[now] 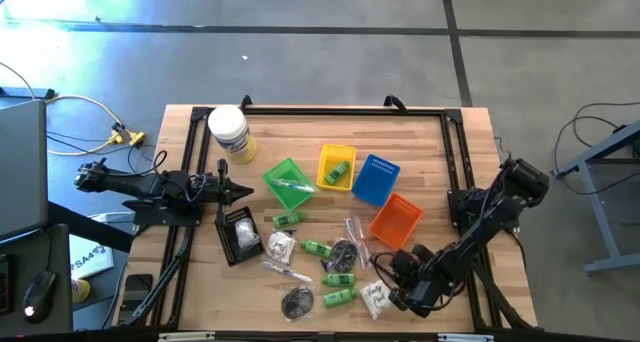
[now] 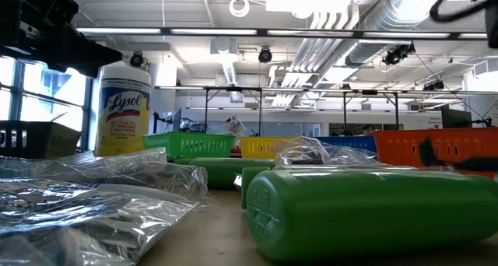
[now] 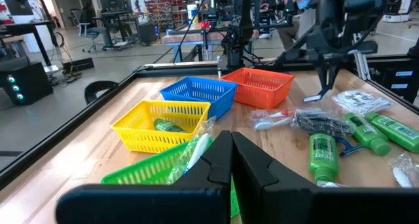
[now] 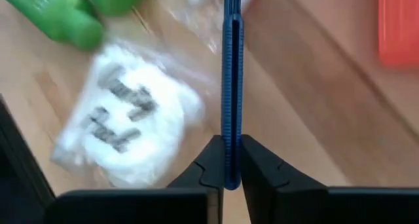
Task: Pick & Place Travel size toiletries
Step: Put the razor into the blue bin
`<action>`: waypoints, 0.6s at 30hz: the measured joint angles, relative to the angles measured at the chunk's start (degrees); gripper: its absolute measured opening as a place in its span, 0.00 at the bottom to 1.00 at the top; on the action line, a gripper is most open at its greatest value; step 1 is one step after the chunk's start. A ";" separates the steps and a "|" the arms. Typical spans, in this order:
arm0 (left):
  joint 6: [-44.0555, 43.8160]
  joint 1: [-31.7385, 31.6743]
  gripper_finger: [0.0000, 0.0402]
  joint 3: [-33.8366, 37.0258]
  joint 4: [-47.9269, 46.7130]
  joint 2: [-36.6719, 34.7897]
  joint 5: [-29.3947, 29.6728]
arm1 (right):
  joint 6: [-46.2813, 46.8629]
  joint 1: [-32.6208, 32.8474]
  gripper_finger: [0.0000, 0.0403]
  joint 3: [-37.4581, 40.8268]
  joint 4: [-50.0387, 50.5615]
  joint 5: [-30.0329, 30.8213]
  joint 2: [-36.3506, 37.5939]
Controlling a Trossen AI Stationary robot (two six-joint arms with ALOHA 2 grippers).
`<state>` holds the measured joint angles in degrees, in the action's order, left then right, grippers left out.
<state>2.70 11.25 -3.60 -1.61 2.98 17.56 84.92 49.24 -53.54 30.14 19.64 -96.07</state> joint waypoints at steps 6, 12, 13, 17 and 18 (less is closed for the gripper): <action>-0.02 0.00 0.00 0.00 0.13 0.00 0.00 | -4.43 0.27 0.07 -2.56 0.27 5.23 0.83; -0.11 0.01 0.00 0.00 0.16 0.00 0.00 | -14.85 -1.01 0.07 -6.15 0.41 15.04 1.25; -0.11 0.00 0.00 0.00 0.17 0.00 0.00 | -16.04 -1.55 0.07 -6.56 0.51 17.77 1.73; -0.11 0.01 0.00 0.00 0.68 0.00 0.00 | -17.53 -5.26 0.07 -7.08 1.38 28.08 5.77; -0.11 0.00 0.00 0.00 1.00 -0.02 0.00 | -17.91 -6.70 0.07 -7.12 1.91 29.56 6.92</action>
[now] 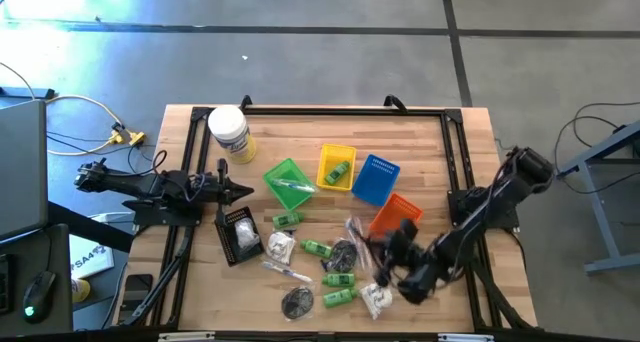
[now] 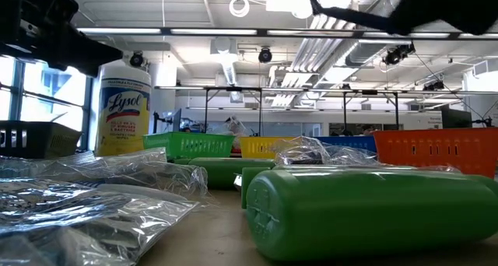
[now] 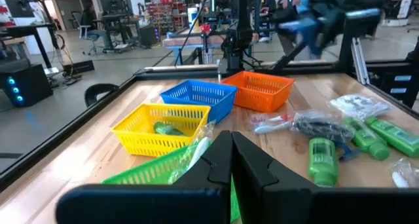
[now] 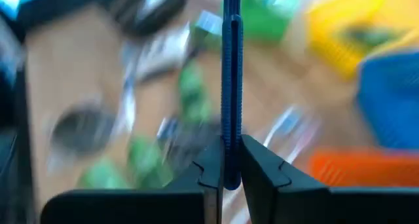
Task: Pick & Place Travel size toiletries
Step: Put the razor into the blue bin
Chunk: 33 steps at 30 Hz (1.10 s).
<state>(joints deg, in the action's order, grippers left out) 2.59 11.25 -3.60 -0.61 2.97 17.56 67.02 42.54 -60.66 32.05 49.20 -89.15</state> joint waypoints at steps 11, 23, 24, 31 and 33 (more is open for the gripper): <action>0.04 0.01 0.00 0.00 0.46 0.00 -0.02 | 5.48 -18.86 0.07 2.99 11.04 1.95 8.92; -1.60 0.01 0.00 0.00 -1.07 0.00 -0.09 | 10.86 -30.18 0.06 9.29 9.88 -17.62 9.01; -1.63 0.02 0.00 0.00 -1.07 -0.01 -0.09 | 10.28 -30.71 0.06 9.26 9.11 -18.40 8.63; -1.81 0.01 0.00 0.00 -1.04 0.01 -0.13 | 8.50 -34.32 0.06 9.28 8.41 -25.54 5.39; -1.81 0.02 0.00 0.00 -1.02 0.00 -0.15 | 9.07 -35.09 0.06 9.28 8.40 -25.75 4.70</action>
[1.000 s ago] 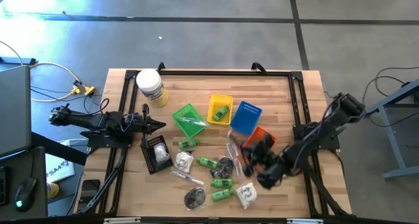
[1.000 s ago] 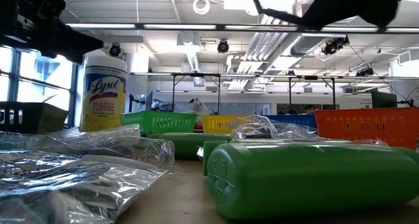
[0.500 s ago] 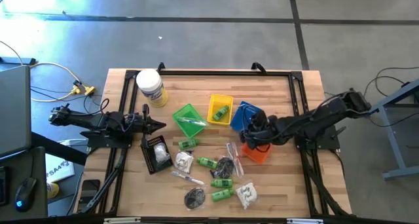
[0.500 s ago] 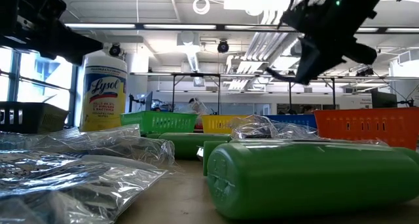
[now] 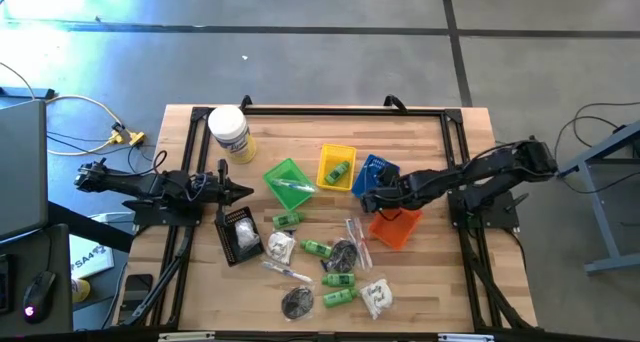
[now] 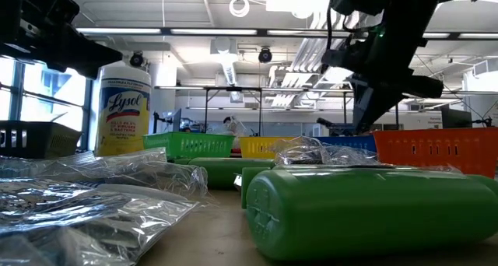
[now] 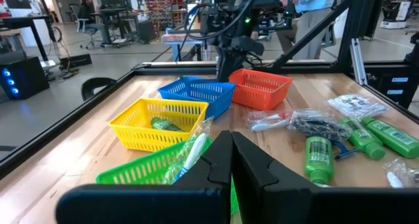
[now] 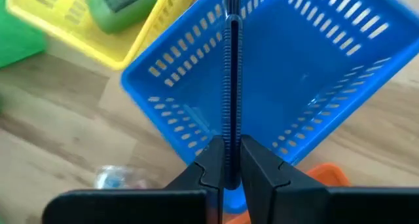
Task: Pick & Place Travel size toiletries
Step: Put the razor into the blue bin, then put the hairbrush into the orange bin
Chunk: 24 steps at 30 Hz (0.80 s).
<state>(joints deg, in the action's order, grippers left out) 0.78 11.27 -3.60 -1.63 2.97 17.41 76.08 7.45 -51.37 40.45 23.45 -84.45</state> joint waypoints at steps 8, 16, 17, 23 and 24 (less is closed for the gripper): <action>0.41 0.00 0.00 0.00 0.04 0.01 -0.02 | -0.84 -2.95 0.06 0.00 1.57 -3.01 -0.37; 1.03 0.00 0.00 0.02 0.07 0.02 0.00 | -3.04 -3.11 0.18 -0.07 1.31 -5.94 -1.18; 1.07 -0.02 0.00 0.02 0.09 0.01 0.00 | -2.99 -3.11 0.19 -0.07 1.53 -5.83 -1.37; 1.07 -0.02 0.00 0.02 0.15 -0.01 0.00 | -4.50 -3.11 0.28 -0.04 0.87 -3.14 -1.33; 1.07 0.00 0.00 0.02 0.15 0.00 0.00 | -4.68 -3.10 0.29 -0.05 0.86 -1.85 -1.27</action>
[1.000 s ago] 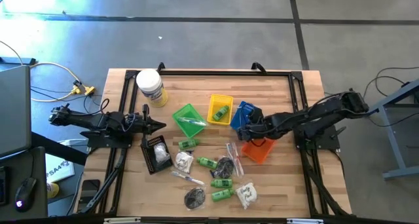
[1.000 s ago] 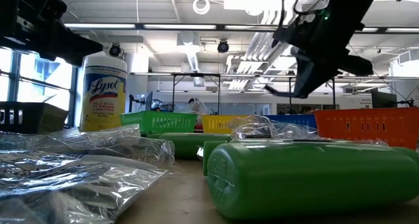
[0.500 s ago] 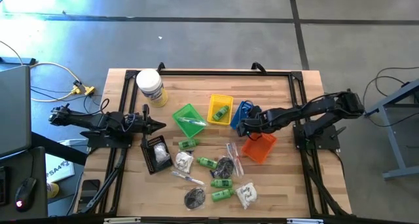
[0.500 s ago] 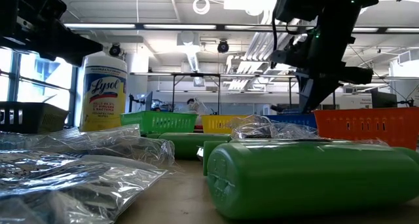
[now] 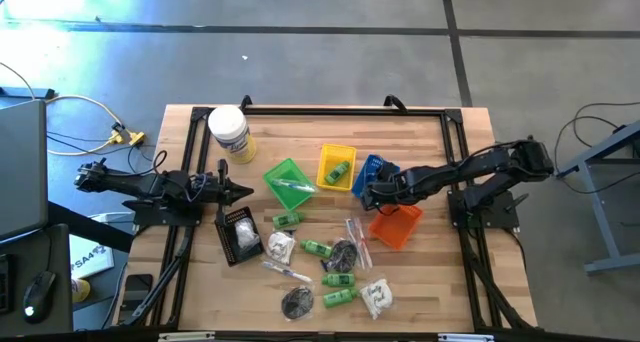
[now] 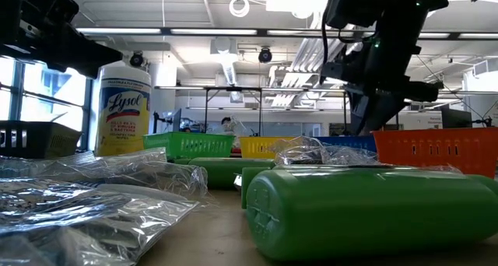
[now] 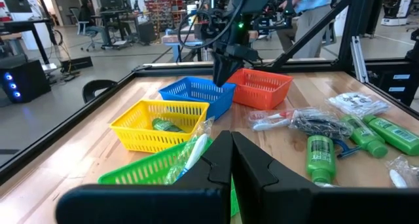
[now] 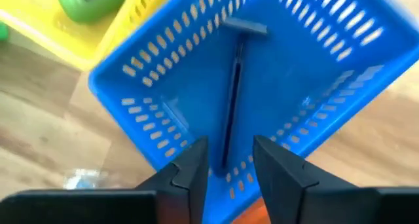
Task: Pick & Place Travel size toiletries
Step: Put the hairbrush into the orange bin
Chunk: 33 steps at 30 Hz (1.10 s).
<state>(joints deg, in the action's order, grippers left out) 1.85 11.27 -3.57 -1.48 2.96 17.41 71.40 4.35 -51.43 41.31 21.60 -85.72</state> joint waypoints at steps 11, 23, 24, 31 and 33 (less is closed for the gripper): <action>-0.20 -0.02 0.00 0.00 -0.04 0.01 0.00 | -33.81 12.35 0.30 -0.04 -20.08 22.54 14.94; 1.67 -0.02 0.00 0.00 -0.06 0.00 0.13 | -68.88 20.91 0.09 16.46 -47.64 2.88 40.21; 2.06 0.00 0.00 0.00 -0.04 0.02 0.15 | -69.23 18.91 0.06 19.22 -51.51 -0.46 41.06; 2.91 -0.02 0.00 0.00 0.02 0.02 0.31 | -67.36 9.42 0.01 28.15 -58.07 -9.94 42.55; 3.95 -0.02 0.00 0.02 0.08 0.00 0.33 | -68.34 8.04 0.01 29.78 -60.00 -13.23 42.61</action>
<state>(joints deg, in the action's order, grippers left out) 5.79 11.25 -3.56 -1.39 2.97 17.74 3.07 12.39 -21.64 -18.68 8.37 -43.11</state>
